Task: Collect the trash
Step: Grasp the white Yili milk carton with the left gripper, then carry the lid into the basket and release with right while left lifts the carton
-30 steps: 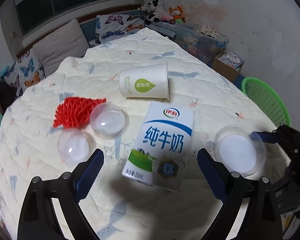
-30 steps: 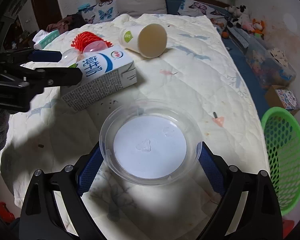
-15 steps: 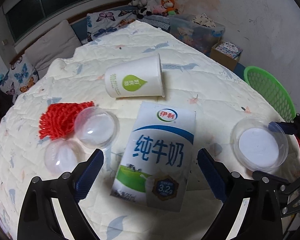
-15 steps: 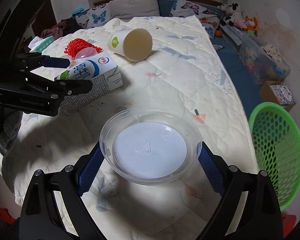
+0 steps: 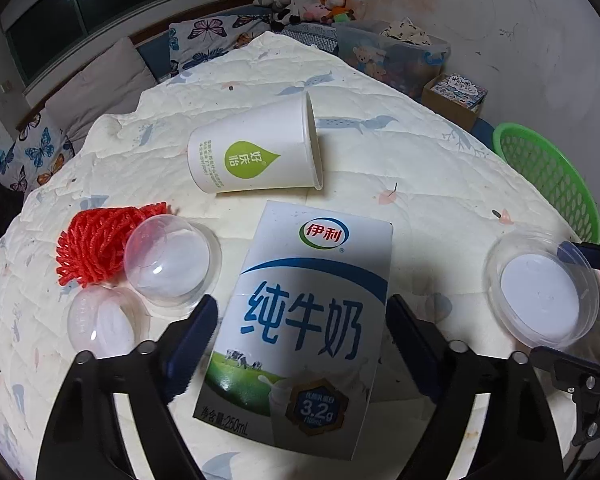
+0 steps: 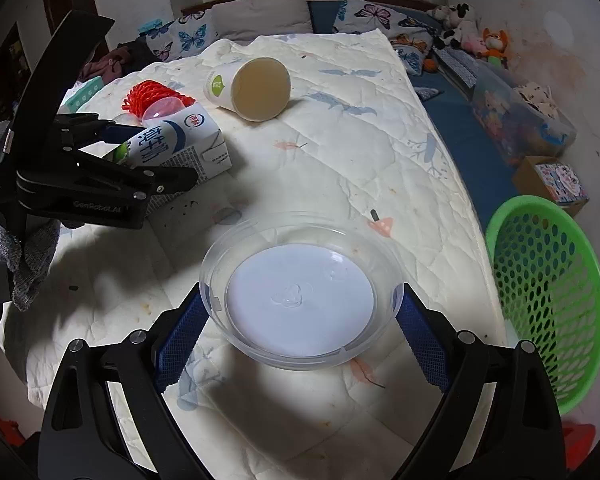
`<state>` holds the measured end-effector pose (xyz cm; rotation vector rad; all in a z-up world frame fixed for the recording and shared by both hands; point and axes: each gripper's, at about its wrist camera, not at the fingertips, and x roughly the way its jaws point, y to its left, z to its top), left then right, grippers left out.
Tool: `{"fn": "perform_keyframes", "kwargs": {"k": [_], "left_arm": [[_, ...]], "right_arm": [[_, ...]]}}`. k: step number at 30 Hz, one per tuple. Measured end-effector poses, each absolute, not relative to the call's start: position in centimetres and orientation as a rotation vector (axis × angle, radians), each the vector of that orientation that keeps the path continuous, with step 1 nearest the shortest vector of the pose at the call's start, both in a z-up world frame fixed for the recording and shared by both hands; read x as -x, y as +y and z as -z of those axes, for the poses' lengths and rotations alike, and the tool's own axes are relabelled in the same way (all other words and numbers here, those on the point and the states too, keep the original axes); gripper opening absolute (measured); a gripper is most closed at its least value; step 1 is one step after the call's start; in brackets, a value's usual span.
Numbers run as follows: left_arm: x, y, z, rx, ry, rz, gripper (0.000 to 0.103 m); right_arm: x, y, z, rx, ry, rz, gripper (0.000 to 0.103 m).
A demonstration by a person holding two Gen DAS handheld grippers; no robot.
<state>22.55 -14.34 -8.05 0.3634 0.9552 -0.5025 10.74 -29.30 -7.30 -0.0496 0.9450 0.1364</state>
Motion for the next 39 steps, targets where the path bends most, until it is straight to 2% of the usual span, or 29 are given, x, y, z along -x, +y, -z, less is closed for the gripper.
{"fn": "perform_keyframes", "kwargs": {"k": [14,39], "left_arm": [[-22.3,-13.8,8.1,-0.333,0.955,0.481,0.065],[-19.0,-14.1,3.6,-0.258,0.883,0.555,0.064]], "right_arm": [[-10.2,-30.3,7.0,0.03,0.933,-0.113,0.091],[-7.2,-35.4,5.0,-0.064,0.882,-0.023,0.089]]}}
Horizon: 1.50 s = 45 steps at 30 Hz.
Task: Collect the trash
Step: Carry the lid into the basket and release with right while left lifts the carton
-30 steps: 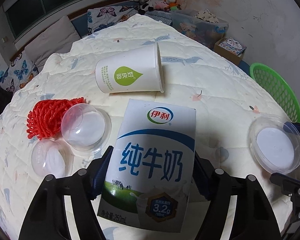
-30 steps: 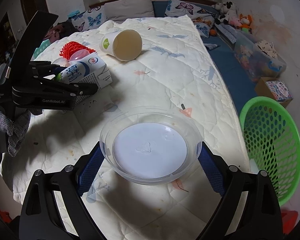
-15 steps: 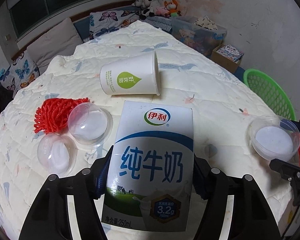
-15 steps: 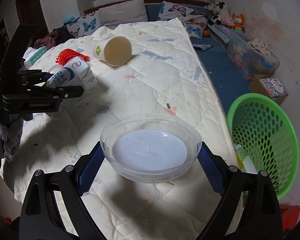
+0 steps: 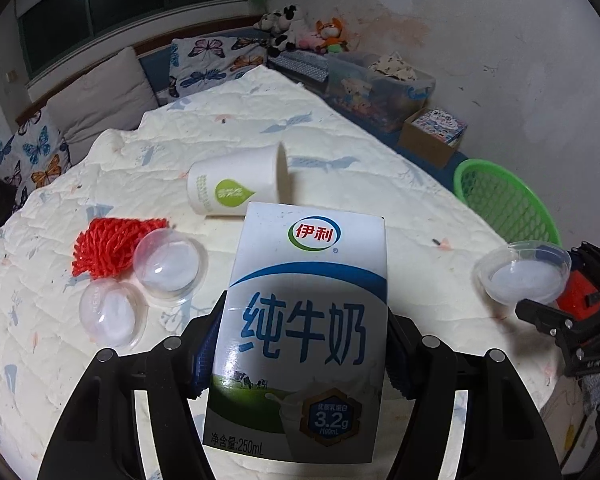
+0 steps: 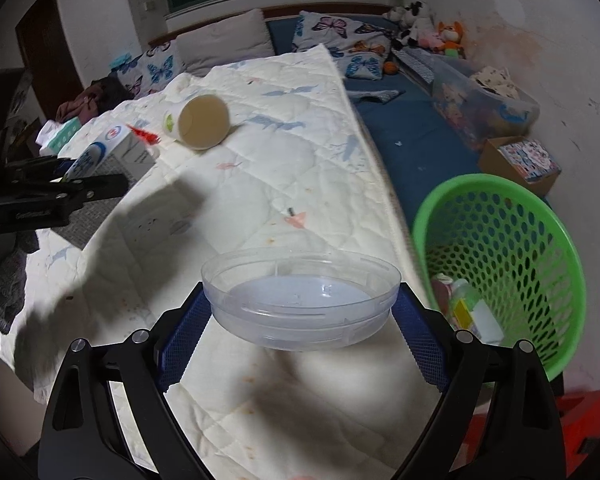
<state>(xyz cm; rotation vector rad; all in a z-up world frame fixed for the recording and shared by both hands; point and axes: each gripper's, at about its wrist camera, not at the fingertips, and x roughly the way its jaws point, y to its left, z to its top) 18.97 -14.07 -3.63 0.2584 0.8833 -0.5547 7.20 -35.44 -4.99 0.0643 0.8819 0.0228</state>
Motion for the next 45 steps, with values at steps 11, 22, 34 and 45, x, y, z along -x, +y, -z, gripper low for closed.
{"fn": "perform_keyframes", "kwargs": {"k": [11,22,34,45], "left_arm": [[-18.3,-16.5,2.7,-0.253,0.877,0.61,0.064],[-18.0,-19.5,2.2,-0.279,0.867,0.66,0.064],[-17.9,-22.4,1.7,-0.291,0.858,0.704,0.064],[-17.1,-25.6,0.7,-0.291,0.847,0.761,0.064]], "right_arm": [[-6.3,-43.0,3.5,-0.138,0.863,0.115,0.089],[-6.3,-51.6,6.0,-0.244,0.937,0.271,0.09],[-5.7,-54.2,9.3,-0.291,0.998,0.33,0.09],[-4.1,-55.0,8.0,-0.309,0.957,0.348,0.094]]}}
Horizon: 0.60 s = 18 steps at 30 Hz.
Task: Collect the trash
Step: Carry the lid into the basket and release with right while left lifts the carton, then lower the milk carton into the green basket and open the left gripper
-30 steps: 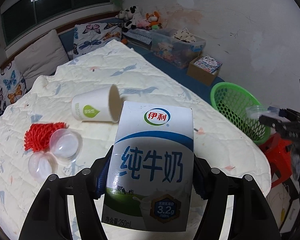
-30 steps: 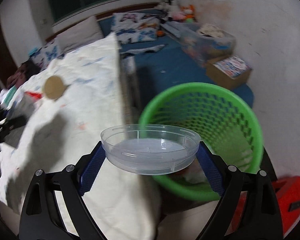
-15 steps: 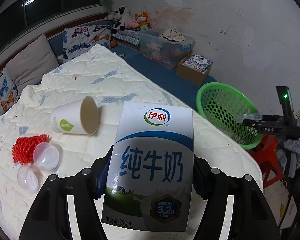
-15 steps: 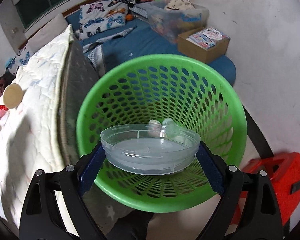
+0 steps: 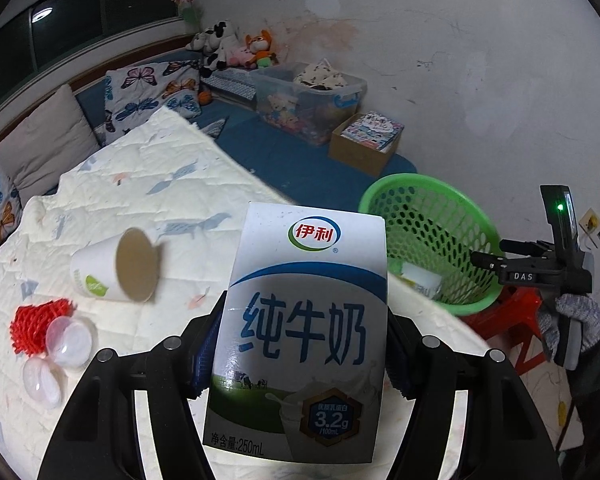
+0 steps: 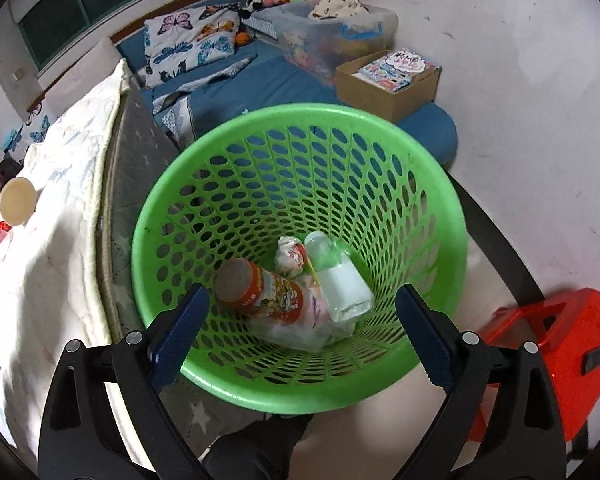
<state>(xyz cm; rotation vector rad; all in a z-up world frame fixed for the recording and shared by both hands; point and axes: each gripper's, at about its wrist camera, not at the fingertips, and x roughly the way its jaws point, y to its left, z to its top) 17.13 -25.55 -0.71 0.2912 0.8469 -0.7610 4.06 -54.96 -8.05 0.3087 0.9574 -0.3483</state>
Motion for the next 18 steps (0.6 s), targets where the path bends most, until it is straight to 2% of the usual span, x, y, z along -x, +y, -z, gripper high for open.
{"fn": "perform_keyframes", "kwargs": {"k": [18], "left_arm": [[-15.9,-36.4,1.5,-0.339,0.891,0.865,0.065]], "right_arm": [[0.5,-55.2,4.2,-0.299,0.831,0.38,0.094]]}}
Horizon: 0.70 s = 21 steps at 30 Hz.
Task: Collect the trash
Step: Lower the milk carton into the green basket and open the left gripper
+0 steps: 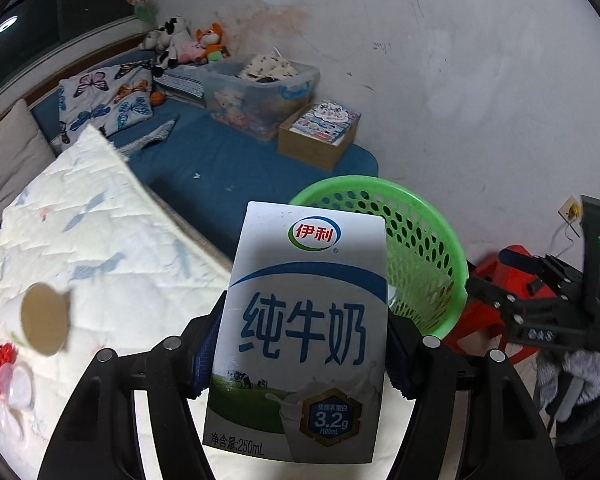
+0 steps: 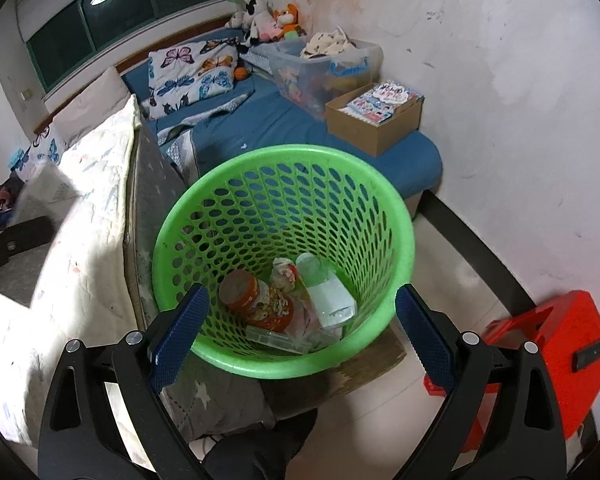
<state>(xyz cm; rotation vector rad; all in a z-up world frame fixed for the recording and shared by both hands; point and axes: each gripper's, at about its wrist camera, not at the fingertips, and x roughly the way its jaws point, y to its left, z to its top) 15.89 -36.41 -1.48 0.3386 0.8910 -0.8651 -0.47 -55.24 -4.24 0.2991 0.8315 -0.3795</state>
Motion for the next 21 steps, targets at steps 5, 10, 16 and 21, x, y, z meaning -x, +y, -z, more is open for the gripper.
{"fn": "perform_keyframes", "kwargs": {"k": [5,10,16,21], "left_arm": [[-16.3,-39.8,2.5,-0.335,0.934,0.885,0.065],[-16.0,-43.0,3.8,-0.362,0.959,0.9,0.065],[-15.6,-46.1,5.1,-0.387,0.985,0.914,0.065],[-15.8,-46.9,5.7,-0.369,1.003,0.935,0.072]], "right_arm": [[1.3,-55.7,3.9,-0.283,0.811,0.402,0.094],[2.7,-56.4,3.8,-0.276,0.8,0.425,0.094],[3.7,-57.6,4.2,-0.292,0.799,0.438,0.094],[4.1,-58.0,4.6,-0.312,0.799,0.439,0.094]]}}
